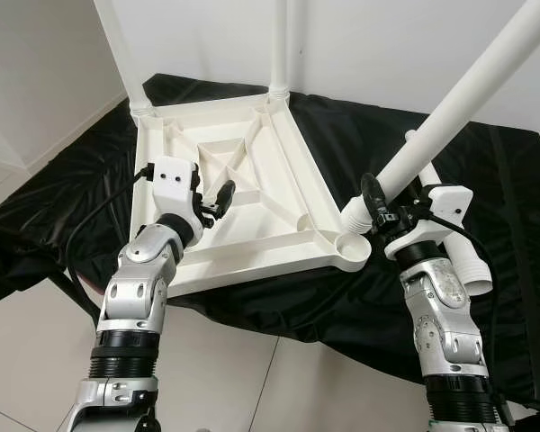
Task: Building children table
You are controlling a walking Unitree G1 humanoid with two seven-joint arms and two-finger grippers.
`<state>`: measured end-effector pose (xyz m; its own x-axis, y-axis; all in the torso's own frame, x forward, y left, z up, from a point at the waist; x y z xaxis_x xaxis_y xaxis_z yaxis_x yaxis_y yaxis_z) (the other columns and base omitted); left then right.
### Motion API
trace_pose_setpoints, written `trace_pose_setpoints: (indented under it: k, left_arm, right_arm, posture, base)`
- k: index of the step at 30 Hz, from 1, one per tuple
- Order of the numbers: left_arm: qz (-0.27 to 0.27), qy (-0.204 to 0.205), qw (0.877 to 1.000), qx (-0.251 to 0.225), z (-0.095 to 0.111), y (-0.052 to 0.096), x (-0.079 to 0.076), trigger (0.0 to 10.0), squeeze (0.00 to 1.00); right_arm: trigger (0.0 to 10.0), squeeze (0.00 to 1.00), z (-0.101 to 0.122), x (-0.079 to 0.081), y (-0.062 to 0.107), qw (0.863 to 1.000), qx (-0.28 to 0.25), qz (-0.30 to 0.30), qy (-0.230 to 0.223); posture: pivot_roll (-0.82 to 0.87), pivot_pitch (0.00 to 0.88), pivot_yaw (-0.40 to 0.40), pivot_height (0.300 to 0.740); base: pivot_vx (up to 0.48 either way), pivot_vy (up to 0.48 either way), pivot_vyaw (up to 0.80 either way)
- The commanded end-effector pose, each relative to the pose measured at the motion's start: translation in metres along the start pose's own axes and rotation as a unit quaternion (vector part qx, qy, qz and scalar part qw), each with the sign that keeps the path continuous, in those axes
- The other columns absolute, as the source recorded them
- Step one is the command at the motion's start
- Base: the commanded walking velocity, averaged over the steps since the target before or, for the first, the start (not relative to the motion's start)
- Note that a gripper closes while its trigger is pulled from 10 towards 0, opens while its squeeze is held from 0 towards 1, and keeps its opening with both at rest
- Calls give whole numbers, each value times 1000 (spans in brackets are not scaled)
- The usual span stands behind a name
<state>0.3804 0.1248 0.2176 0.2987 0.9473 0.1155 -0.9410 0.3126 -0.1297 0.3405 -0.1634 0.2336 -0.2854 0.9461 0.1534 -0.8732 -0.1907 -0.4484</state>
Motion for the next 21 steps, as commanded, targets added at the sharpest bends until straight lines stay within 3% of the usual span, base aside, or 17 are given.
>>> trace_pose_setpoints:
  k: [1,21]
  left_arm:
    - [45,-4,999,5,-1,4,11,10000,0]
    - [57,-1,998,6,-2,7,19,10000,0]
  right_arm:
    - [10000,0,5,6,-4,1000,-15,11,6]
    - [10000,0,4,11,-9,1000,-19,20,8]
  posture:
    - [-70,95,52,740]
    - [-59,72,45,740]
  base:
    - [0,0,0]
    - [0,0,0]
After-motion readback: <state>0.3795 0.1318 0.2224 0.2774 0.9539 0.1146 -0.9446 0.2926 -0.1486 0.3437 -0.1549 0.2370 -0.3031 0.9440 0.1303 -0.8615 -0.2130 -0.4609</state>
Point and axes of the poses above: a point about 5 cm out from each wrist's last joint towards the gripper, its own y axis pointing back from the gripper into the wrist, its own z axis along the axis of the wrist's last joint, x = y × z, the point moved 4 cm from there along -y, pointing out of the wrist towards the gripper, and after that the axes turned 7 degrees about -y, right-handed, at the moved point
